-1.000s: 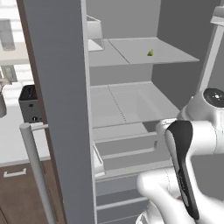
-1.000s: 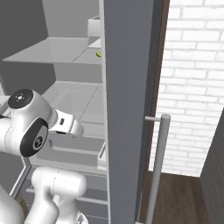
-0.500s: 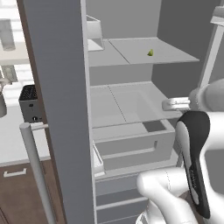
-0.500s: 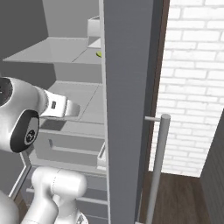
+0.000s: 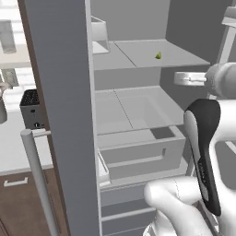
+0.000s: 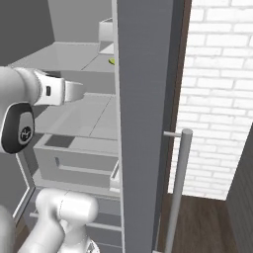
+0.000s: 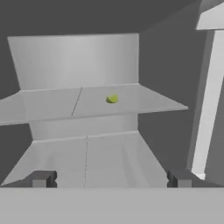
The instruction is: Place one lemon wedge and one chicken drumstick in each tupperware on the nearby counter, to pack two identical lunches.
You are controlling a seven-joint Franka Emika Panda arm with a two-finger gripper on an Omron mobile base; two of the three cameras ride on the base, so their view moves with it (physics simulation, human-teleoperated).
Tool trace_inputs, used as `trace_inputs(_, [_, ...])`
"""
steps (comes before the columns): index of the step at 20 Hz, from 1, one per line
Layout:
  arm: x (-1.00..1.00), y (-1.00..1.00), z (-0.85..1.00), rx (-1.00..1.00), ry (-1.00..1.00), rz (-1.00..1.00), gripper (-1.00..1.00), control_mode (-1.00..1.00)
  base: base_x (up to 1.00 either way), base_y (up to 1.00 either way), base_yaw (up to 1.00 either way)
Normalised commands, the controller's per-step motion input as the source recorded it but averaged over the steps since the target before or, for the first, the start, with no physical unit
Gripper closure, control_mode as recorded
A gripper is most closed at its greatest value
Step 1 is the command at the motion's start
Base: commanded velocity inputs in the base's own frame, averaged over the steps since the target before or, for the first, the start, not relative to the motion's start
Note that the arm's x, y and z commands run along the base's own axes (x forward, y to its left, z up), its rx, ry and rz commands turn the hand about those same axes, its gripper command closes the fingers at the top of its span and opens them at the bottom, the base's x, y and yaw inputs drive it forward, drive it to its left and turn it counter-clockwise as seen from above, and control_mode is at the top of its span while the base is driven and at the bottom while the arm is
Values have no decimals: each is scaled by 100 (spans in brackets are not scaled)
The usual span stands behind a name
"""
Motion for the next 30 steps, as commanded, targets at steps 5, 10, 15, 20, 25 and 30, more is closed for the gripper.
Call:
trace_inputs(5, [48,3,83,2,21,-2,-100,-100,0,0,0])
trace_inputs(10, [29,1,-9,0,9,3,-100,-100,0,0,0])
trace_inputs(15, [97,20,-22,0,5,-5,-100,-100,0,0,0])
trace_inputs(20, [100,16,-12,0,14,-15,-100,-100,0,0,0])
trace_inputs(25, [100,-19,-29,3,10,-16,-100,-100,0,0,0])
trace_inputs(30, [88,-13,-8,2,0,0,-100,-100,0,0,0])
